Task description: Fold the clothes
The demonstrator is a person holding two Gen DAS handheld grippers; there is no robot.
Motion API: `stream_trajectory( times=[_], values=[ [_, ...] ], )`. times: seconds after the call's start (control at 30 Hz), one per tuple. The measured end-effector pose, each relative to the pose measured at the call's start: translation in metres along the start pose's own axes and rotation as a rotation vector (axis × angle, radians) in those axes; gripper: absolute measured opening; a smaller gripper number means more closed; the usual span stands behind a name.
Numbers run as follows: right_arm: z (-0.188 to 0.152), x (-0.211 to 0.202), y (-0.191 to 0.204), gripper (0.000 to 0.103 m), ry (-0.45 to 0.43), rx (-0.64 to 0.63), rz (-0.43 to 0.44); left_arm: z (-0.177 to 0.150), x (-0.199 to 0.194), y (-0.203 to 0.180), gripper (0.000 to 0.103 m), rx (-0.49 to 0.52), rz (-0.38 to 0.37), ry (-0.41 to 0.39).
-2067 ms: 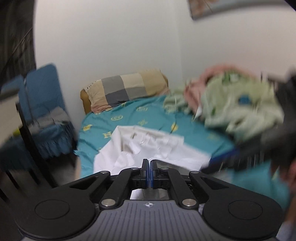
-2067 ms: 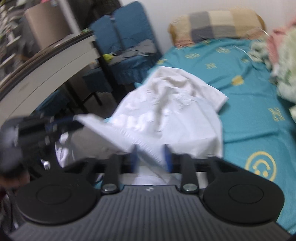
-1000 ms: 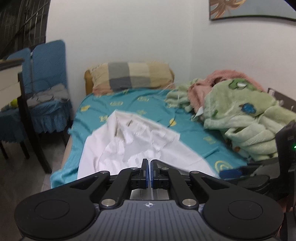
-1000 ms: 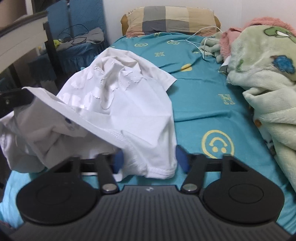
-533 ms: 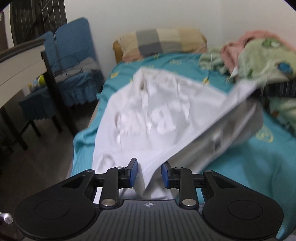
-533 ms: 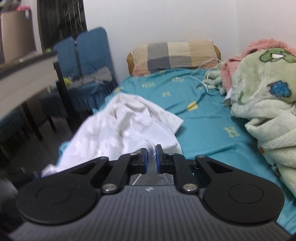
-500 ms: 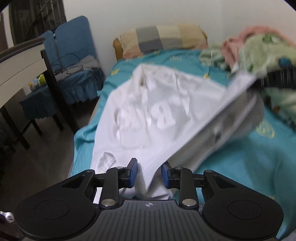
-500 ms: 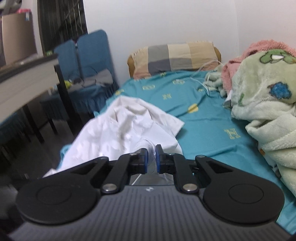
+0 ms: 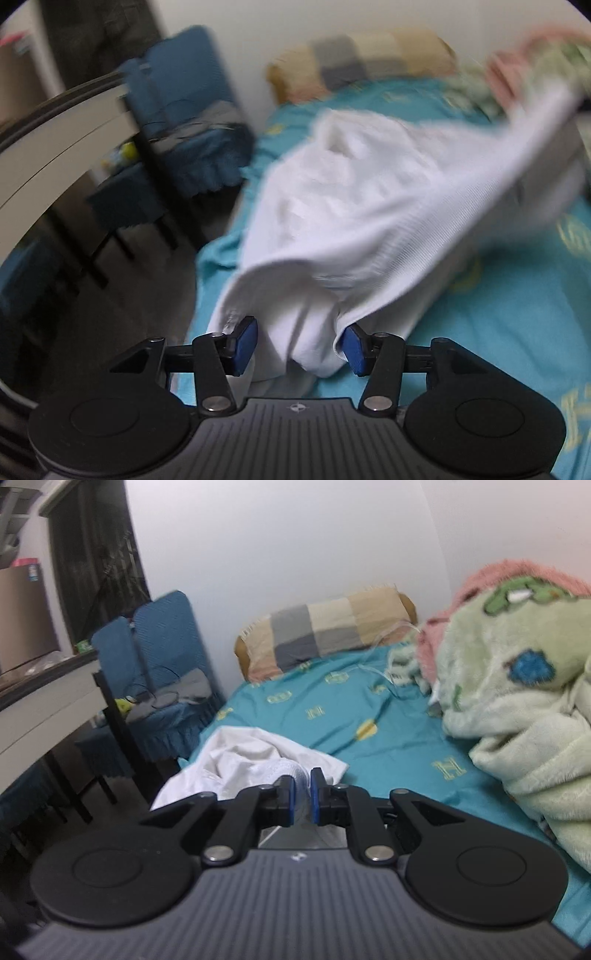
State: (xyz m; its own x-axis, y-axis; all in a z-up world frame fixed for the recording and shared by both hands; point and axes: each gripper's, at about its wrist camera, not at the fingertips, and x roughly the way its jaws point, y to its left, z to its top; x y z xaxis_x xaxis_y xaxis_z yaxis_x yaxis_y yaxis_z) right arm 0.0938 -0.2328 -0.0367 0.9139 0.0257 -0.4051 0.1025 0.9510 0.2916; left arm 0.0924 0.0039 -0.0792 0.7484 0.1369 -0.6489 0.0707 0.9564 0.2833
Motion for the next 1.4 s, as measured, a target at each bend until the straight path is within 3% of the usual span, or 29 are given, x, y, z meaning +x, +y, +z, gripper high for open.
stream_trajectory(
  times=[0.17, 0.4, 0.5, 0.6, 0.7, 0.83, 0.97, 1.2, 1.4],
  values=[
    [-0.01, 0.018, -0.002, 0.013, 0.103, -0.02, -0.051, 0.008, -0.025, 0.027, 0.048, -0.156, 0.022, -0.119],
    [-0.037, 0.048, -0.004, 0.015, 0.341, 0.011, -0.028, 0.015, -0.053, 0.039, 0.017, -0.25, -0.029, -0.234],
    [-0.05, 0.056, -0.003, 0.015, 0.417, 0.008, -0.031, 0.018, -0.057, 0.042, 0.007, -0.265, -0.053, -0.255],
    [-0.058, 0.061, -0.004, 0.014, 0.452, 0.011, -0.053, 0.024, -0.05, 0.047, 0.004, -0.295, -0.064, -0.264],
    [-0.053, 0.054, -0.004, 0.011, 0.375, 0.019, -0.087, 0.027, -0.049, 0.054, 0.003, -0.346, -0.073, -0.281],
    [-0.027, 0.024, 0.013, 0.008, 0.122, -0.049, -0.093, 0.034, -0.063, 0.065, 0.002, -0.4, -0.076, -0.369],
    [0.016, -0.021, 0.037, 0.007, -0.097, -0.106, -0.081, 0.056, -0.106, 0.083, 0.002, -0.453, -0.077, -0.503],
    [0.139, -0.134, 0.088, 0.007, -0.402, -0.165, 0.013, 0.132, -0.221, 0.136, 0.001, -0.565, -0.124, -0.73],
    [0.23, -0.261, 0.11, 0.007, -0.62, -0.162, 0.084, 0.19, -0.36, 0.17, 0.001, -0.529, -0.141, -0.918]
  ],
)
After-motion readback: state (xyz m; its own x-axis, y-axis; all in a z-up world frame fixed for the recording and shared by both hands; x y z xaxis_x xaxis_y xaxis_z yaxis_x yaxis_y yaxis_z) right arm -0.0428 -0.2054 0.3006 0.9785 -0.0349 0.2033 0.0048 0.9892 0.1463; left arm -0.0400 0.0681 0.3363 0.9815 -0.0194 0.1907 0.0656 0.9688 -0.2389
